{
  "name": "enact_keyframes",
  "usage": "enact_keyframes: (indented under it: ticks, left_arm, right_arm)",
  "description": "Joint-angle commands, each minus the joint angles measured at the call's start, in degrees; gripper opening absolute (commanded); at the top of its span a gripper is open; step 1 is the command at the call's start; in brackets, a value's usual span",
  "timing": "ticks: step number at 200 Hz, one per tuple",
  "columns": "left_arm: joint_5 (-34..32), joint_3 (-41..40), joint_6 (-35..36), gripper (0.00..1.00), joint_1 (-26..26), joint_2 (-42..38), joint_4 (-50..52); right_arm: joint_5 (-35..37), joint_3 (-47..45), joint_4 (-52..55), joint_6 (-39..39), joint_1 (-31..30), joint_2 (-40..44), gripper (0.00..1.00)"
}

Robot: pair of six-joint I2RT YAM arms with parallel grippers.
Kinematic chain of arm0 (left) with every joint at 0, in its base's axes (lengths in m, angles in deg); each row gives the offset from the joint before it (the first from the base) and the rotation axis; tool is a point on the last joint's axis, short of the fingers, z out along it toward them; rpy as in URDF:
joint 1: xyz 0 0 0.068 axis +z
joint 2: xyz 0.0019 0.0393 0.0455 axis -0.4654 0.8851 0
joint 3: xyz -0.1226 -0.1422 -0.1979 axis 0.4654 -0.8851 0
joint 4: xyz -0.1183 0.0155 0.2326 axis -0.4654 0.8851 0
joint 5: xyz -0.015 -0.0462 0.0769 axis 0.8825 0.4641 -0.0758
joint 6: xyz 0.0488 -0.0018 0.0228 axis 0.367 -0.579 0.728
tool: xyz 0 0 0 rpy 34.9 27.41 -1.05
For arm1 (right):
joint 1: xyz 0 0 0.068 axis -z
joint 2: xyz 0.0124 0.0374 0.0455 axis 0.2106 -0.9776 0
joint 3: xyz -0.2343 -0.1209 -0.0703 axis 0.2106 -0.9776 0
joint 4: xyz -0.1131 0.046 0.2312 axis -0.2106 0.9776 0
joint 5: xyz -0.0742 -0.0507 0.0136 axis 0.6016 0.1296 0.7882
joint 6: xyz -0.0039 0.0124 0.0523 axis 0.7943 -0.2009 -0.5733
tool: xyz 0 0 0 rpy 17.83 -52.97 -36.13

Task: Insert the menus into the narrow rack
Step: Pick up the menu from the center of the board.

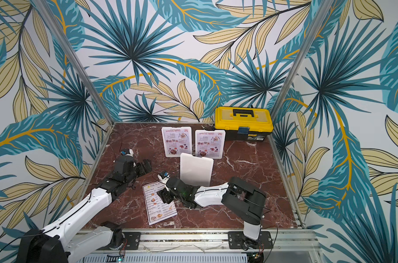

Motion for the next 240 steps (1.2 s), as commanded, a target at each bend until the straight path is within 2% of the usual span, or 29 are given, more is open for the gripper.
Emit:
enact_keyframes:
  ticks: [1,55,89,94,102,127,152,177,240]
  left_arm:
    - [0.59,-1.78,-2.6,0.99,0.2,-2.56,7.72]
    - [2.75,-9.19,-9.67,0.99,0.3,-12.37,8.25]
    - [4.01,-11.05,-12.14,1.0,0.24,-15.5,9.43]
    - [5.85,-11.18,-12.45,1.0,0.25,-15.52,9.5]
    - [6.41,-11.3,-12.99,1.0,0.25,-15.49,9.67]
    - [7.26,-11.12,-13.97,1.0,0.29,-14.26,9.72]
    - [5.85,-11.27,-14.57,0.99,0.28,-12.42,9.75]
    - [2.45,-12.22,-16.1,1.0,0.32,-11.38,9.71]
    - [2.35,-12.26,-15.87,0.98,0.26,-10.58,9.7]
  right_arm:
    - [0.13,1.78,0.44,-0.35,-0.31,-3.0,0.66]
    - [0.52,-2.37,-3.62,-5.52,2.88,-5.3,0.65]
    - [4.08,-3.87,-2.89,-6.0,3.2,-5.34,0.64]
    - [4.62,-3.91,-2.58,-6.14,3.24,-5.36,0.64]
    - [5.1,-4.04,-2.58,-6.25,3.28,-5.29,0.6]
    - [3.44,-4.99,-3.5,-4.58,3.13,-2.04,0.37]
    - [5.06,-2.91,1.24,-2.34,0.73,2.0,0.29]
    - [7.03,3.07,6.47,0.22,-4.02,-0.53,0.27]
    - [5.87,7.28,5.49,-3.01,-4.18,-9.93,0.27]
